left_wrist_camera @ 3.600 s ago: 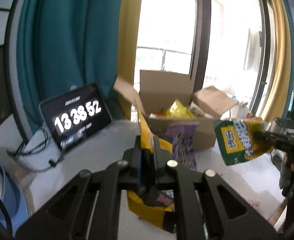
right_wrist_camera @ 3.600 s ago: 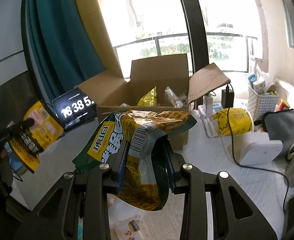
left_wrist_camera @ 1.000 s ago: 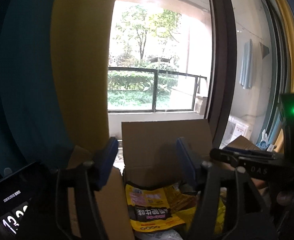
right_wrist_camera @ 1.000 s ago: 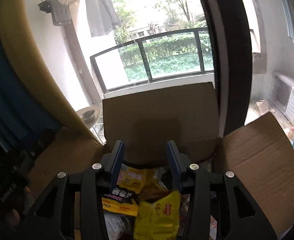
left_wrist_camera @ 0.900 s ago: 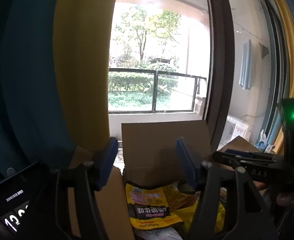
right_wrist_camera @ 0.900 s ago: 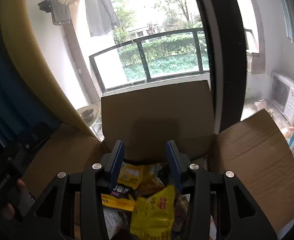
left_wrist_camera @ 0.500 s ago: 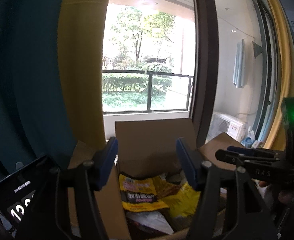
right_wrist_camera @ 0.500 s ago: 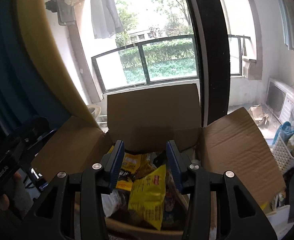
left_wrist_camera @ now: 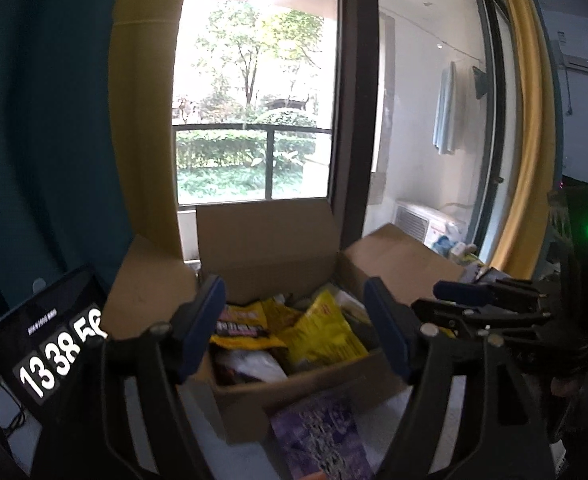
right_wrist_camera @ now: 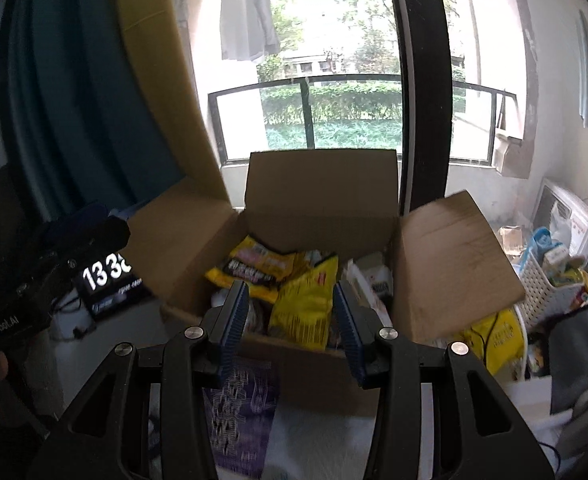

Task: Organize snacks
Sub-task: 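Move both tools back from the box to the remaining snacks, then grasp the clear blue-labelled bag with the left tool while the right tool grasps the whole wheat bread package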

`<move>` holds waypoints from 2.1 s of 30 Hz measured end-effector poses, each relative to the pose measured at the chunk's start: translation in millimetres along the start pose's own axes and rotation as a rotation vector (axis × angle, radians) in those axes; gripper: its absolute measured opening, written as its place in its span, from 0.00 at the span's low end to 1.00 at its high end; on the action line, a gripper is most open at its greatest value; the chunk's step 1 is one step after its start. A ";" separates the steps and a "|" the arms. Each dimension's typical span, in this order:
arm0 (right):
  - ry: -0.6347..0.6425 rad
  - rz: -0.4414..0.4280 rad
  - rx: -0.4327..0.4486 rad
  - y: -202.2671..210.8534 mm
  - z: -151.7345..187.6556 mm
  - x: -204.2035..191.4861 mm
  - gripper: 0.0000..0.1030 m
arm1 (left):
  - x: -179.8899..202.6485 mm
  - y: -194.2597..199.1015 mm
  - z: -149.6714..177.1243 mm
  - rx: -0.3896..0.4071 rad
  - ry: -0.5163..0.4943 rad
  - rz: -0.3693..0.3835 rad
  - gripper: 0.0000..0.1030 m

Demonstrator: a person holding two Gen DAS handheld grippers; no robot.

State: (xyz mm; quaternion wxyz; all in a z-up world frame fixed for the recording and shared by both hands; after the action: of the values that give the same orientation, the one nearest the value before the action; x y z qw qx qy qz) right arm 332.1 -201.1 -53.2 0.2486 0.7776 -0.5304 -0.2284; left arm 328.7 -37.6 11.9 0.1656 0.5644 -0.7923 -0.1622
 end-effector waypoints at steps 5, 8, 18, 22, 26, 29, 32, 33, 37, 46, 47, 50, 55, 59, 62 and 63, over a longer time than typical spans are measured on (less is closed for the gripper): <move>0.006 0.005 -0.007 20.4 25.6 -0.5 0.45 | 9.7 20.7 18.9 -0.010 -0.005 0.005 0.71; 0.005 0.000 -0.013 29.4 38.1 -1.6 0.45 | 15.2 29.0 32.9 -0.031 -0.017 0.008 0.72; 0.016 -0.007 -0.063 53.9 94.6 -0.7 0.57 | 31.0 52.9 96.9 -0.137 -0.012 0.023 0.72; 0.015 -0.013 -0.100 58.7 121.1 -0.1 0.61 | 35.0 53.9 129.0 -0.202 0.021 0.032 0.72; 0.030 -0.018 -0.143 61.6 149.2 -1.0 0.67 | 38.8 54.9 162.7 -0.280 0.073 0.049 0.72; 0.043 -0.019 -0.170 63.3 168.8 -1.0 0.69 | 40.6 55.8 182.1 -0.321 0.099 0.055 0.73; 0.050 -0.029 -0.203 63.3 187.4 -0.7 0.72 | 44.3 58.4 204.5 -0.372 0.137 0.070 0.74; 0.056 -0.034 -0.215 63.2 194.0 -1.3 0.72 | 46.7 59.6 212.0 -0.389 0.150 0.080 0.74; 0.062 -0.053 -0.249 62.0 216.4 -3.4 0.74 | 58.0 65.2 231.5 -0.430 0.154 0.093 0.78; 0.090 -0.084 -0.341 51.8 263.1 -14.0 0.82 | 87.0 75.9 273.7 -0.548 0.166 0.157 0.85; 0.089 -0.089 -0.350 51.2 267.9 -14.6 0.82 | 90.4 76.5 278.2 -0.563 0.160 0.165 0.85; 0.085 -0.095 -0.369 50.1 276.3 -14.5 0.82 | 98.7 80.8 291.4 -0.605 0.161 0.190 0.85; 0.123 -0.089 -0.410 45.5 293.2 -16.4 0.82 | 100.8 83.8 302.3 -0.642 0.151 0.183 0.85; 0.164 -0.078 -0.407 43.1 299.9 -19.5 0.85 | 107.8 78.6 320.8 -0.715 0.106 0.177 0.85; 0.154 -0.092 -0.408 37.5 303.4 -19.8 0.89 | 117.3 76.0 331.1 -0.740 0.026 0.153 0.85; 0.145 -0.092 -0.405 36.4 303.3 -19.4 0.90 | 119.4 75.3 331.7 -0.734 0.005 0.144 0.85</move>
State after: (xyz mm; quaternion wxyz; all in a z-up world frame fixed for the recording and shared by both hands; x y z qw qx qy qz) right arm 112.1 -238.0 -262.7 0.4266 0.7495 -0.4185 -0.2848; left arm 80.9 -104.2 -241.3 0.3699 0.4107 -0.7186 -0.4221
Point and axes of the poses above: each gripper's, at about its wrist camera, not at the fingertips, and y roughly against the way its jaws point, x to its right, z to its underside, the point moved 7 cm from there along -y, roughly the way its jaws point, and after that the axes turned 8 degrees about -x, right-handed, at the moved point
